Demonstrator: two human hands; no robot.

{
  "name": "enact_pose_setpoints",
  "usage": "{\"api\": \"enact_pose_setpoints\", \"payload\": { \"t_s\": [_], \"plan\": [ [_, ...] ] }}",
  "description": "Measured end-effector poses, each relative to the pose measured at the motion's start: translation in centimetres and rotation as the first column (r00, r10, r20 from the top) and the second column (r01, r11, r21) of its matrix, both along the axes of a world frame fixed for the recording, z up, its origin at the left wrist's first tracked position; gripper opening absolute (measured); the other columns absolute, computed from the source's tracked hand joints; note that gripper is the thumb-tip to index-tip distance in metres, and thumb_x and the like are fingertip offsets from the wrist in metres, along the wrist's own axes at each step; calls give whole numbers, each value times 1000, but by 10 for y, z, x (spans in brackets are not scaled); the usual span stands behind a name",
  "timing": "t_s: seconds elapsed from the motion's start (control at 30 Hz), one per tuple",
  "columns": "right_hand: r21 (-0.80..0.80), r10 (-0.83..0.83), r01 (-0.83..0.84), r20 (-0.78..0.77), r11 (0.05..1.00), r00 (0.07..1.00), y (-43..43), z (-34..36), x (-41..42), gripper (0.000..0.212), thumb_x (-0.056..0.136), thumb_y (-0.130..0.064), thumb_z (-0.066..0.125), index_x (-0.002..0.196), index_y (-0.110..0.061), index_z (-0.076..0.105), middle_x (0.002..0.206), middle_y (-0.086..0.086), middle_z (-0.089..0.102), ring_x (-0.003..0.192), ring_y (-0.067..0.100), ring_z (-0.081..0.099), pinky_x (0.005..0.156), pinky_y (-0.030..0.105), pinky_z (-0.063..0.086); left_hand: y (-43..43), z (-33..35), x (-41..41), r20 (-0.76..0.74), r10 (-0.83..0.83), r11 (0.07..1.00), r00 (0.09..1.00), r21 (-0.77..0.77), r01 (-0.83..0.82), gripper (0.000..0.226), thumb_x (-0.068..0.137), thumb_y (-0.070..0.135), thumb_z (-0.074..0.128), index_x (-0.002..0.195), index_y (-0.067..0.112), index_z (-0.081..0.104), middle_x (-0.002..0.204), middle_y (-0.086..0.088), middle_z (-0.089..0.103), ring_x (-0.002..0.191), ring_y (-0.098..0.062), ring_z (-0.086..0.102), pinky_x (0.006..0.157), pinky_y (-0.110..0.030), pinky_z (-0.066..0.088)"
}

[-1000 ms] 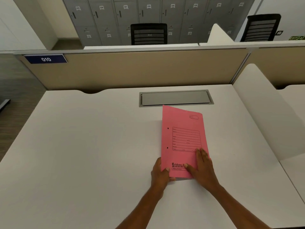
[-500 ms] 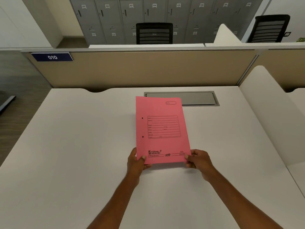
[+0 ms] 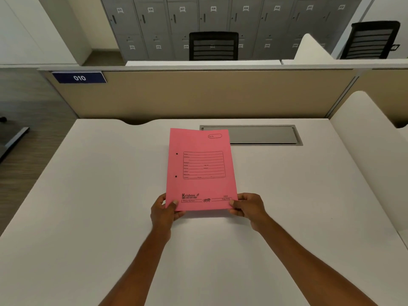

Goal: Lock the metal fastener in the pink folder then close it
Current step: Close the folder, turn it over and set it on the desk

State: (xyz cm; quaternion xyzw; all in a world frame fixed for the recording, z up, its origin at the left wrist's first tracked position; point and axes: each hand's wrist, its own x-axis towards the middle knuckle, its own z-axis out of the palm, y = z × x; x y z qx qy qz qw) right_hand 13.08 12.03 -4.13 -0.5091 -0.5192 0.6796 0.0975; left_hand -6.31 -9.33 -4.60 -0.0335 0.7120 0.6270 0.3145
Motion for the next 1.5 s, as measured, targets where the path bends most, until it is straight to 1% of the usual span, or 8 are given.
{"api": "enact_pose_setpoints", "payload": {
  "t_s": [0.2, 0.5, 0.6, 0.87, 1.03, 1.2, 1.4, 1.5],
  "plan": [
    [-10, -6, 6, -1, 1000, 1000, -3, 0, -36, 14, 89, 1, 83, 102, 3, 79, 103, 18, 83, 78, 29, 80, 87, 43, 68, -2, 0, -32, -15, 47, 999, 999, -14, -47, 39, 103, 4, 70, 141, 10, 63, 126, -17, 78, 97, -36, 83, 65, -33, 71],
    [-27, -20, 20, 23, 999, 1000, 4, 3, -85, 17, 90, 3, 81, 106, 7, 77, 103, 17, 84, 96, 43, 81, 87, 44, 69, 11, -6, -77, -58, 60, 995, 996, -73, -65, 36, 107, 6, 63, 143, 10, 61, 126, -16, 75, 102, -40, 79, 63, -32, 71],
    [-34, -26, 27, 35, 999, 999, 7, 1, -99, 17, 90, 4, 81, 106, 8, 76, 104, 18, 83, 98, 45, 81, 92, 48, 68, 16, -10, -90, -68, 51, 992, 996, -112, -58, 36, 108, 8, 63, 144, 11, 61, 127, -16, 75, 103, -40, 79, 74, -41, 72],
    [-10, -19, 20, 123, 1000, 992, 16, -4, -135, 16, 88, -2, 85, 100, 3, 76, 97, 16, 84, 86, 38, 84, 82, 44, 70, 32, -14, -125, -73, 29, 980, 997, -192, -43, 34, 107, 6, 64, 140, 10, 63, 123, -16, 75, 102, -43, 80, 80, -47, 72],
    [43, -60, 54, 178, 998, 982, 26, -11, -153, 23, 85, -8, 90, 95, 7, 77, 90, 22, 83, 64, 27, 72, 84, 48, 70, 40, -17, -145, -109, 117, 953, 987, -266, -142, 13, 98, 14, 80, 108, 11, 72, 85, -11, 79, 57, -23, 76, 49, -23, 63],
    [39, -132, 127, 166, 991, 977, 23, -14, -169, 23, 86, -5, 88, 95, 10, 75, 90, 26, 82, 66, 32, 73, 87, 53, 68, 43, -25, -160, -147, 134, 935, 980, -309, -175, 21, 90, 23, 89, 87, 8, 74, 78, -16, 81, 61, -32, 80, 77, -36, 70],
    [-24, -235, 240, 136, 970, 962, 32, -5, -183, 15, 89, 7, 78, 104, 8, 75, 100, 22, 82, 92, 44, 82, 79, 41, 70, 56, -26, -168, -138, 185, 934, 973, -282, -218, 20, 92, 15, 86, 78, 2, 77, 70, -14, 79, 73, -42, 83, 79, -41, 70],
    [-46, -245, 252, 128, 967, 961, 35, -4, -186, 15, 87, 11, 76, 102, 9, 76, 102, 22, 82, 92, 42, 82, 88, 48, 69, 60, -27, -169, -142, 180, 939, 973, -270, -213, 19, 93, 14, 83, 80, 0, 79, 72, -17, 80, 71, -40, 83, 85, -46, 70]
  ]
}}
